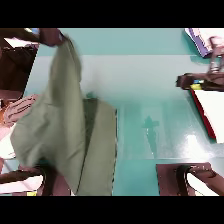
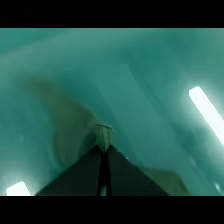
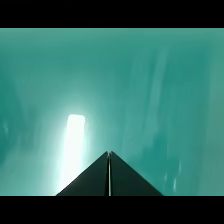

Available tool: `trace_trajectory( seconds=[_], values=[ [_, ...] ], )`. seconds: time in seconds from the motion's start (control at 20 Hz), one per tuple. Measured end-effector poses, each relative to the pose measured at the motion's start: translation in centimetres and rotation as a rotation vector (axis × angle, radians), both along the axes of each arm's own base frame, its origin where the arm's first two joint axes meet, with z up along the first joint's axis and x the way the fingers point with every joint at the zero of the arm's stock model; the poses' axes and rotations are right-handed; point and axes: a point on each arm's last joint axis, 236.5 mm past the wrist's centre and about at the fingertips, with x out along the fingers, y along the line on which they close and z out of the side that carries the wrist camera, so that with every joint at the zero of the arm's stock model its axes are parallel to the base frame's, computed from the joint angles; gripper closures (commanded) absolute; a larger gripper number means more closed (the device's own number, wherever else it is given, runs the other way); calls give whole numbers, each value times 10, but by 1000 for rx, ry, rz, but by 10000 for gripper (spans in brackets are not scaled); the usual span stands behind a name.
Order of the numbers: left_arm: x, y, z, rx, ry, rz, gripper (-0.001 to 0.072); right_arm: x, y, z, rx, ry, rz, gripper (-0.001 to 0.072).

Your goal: Fold the shirts.

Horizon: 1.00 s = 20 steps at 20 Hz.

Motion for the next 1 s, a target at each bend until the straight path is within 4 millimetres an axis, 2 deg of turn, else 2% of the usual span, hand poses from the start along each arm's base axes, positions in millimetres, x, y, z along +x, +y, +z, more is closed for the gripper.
trace_trajectory(
  seconds=[0.05,0.1,0.15,0.3,0.6,0.65,0.7,0.85,1.0],
  values=[
    [5,1,-20,18,46,-3,680,-2,13,-17,15,59,45,590],
    [9,1,-34,33,76,-3,680,-5,28,-33,41,116,92,294],
    [11,3,-45,49,100,-2,680,-8,41,-45,72,163,128,210],
    [14,12,-62,101,135,4,680,-15,80,-81,208,305,208,211],
    [13,17,-67,133,150,7,680,-36,168,-135,504,519,325,214],
    [12,17,-68,135,153,6,680,-38,182,-142,532,536,339,242],
    [12,18,-68,136,154,6,680,-40,196,-149,554,547,354,265],
    [12,18,-68,140,156,6,680,-40,232,-159,584,543,384,273],
    [11,18,-69,142,158,5,679,-33,260,-164,585,504,403,286]
  ],
)
